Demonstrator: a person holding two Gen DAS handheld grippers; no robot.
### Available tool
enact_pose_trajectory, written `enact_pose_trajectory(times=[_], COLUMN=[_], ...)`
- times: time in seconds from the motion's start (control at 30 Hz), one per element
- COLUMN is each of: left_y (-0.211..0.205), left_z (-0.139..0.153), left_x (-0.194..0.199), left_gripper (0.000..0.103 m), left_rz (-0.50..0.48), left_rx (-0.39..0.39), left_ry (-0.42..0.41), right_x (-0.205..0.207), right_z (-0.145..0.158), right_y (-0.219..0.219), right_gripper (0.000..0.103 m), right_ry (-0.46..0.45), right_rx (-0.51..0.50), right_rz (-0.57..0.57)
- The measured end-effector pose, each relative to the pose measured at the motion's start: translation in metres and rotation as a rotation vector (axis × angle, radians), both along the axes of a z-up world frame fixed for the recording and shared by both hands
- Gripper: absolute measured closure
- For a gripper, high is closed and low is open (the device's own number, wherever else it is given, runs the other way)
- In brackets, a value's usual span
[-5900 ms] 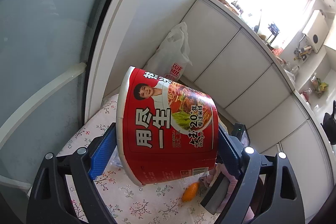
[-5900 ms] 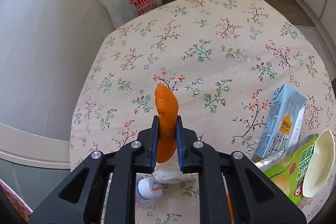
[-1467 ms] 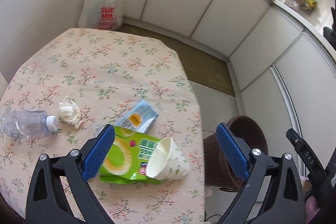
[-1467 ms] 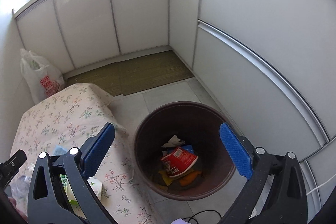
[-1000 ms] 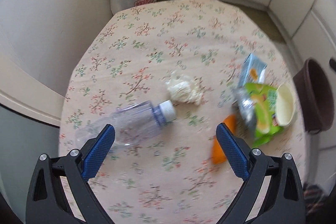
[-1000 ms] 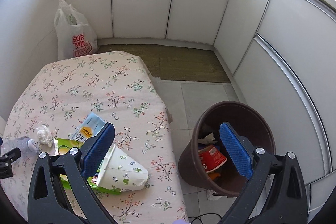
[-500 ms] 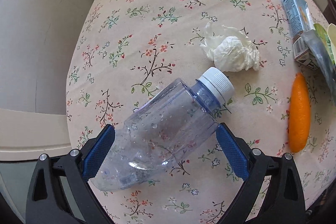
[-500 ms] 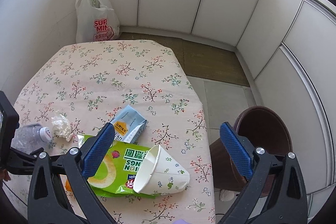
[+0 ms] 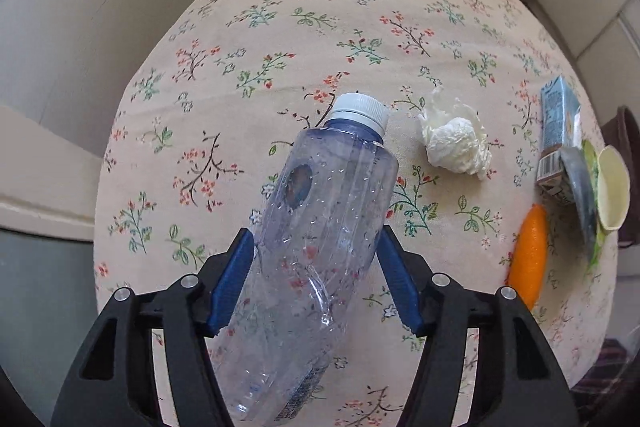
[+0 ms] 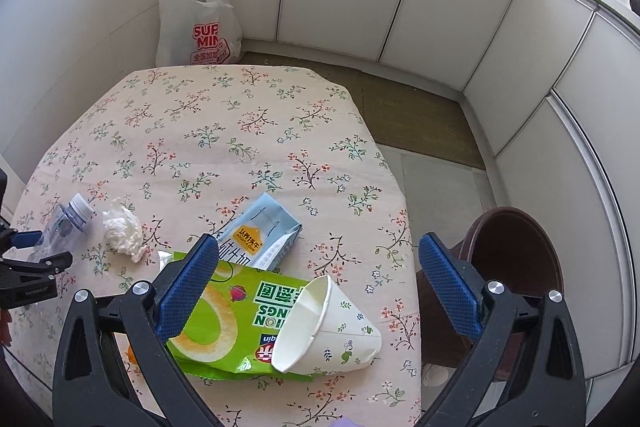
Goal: Collect trash
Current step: 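Grasp the crumpled white tissue with the right gripper while the left holds the bottle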
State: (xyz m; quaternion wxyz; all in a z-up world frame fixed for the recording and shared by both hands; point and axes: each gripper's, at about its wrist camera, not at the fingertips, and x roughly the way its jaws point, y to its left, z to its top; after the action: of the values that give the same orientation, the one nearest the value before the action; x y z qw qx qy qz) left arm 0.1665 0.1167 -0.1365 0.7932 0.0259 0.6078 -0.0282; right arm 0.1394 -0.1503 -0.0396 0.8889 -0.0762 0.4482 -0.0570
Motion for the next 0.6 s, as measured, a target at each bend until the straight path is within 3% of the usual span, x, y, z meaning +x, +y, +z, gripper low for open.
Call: enact_pose_trajectory(times=[0.2,0.43,0.6], left_y=[0.023,0.023,0.027], left_z=[0.036,0.102,0.132], left_x=[-0.019,-0.068,-0.100], left_gripper=[0.041,0.041,0.041], left_rz=[0.169,0.262,0.314], left_rx=[-0.189,-0.276,-0.303], left_ry=[-0.066,-0.262,-0.407], right_x=[0.002,0.024,0.038], right_z=[-0.004,-0.017,-0.032], right_y=[0.017,0.052,0.092], right_gripper=[0.007,0.007,0.009], right_ry=[0.009,0.071,0.107], right_rx=[0.011,0.175,0.195], right_rz=[0.042,0.127,0.214])
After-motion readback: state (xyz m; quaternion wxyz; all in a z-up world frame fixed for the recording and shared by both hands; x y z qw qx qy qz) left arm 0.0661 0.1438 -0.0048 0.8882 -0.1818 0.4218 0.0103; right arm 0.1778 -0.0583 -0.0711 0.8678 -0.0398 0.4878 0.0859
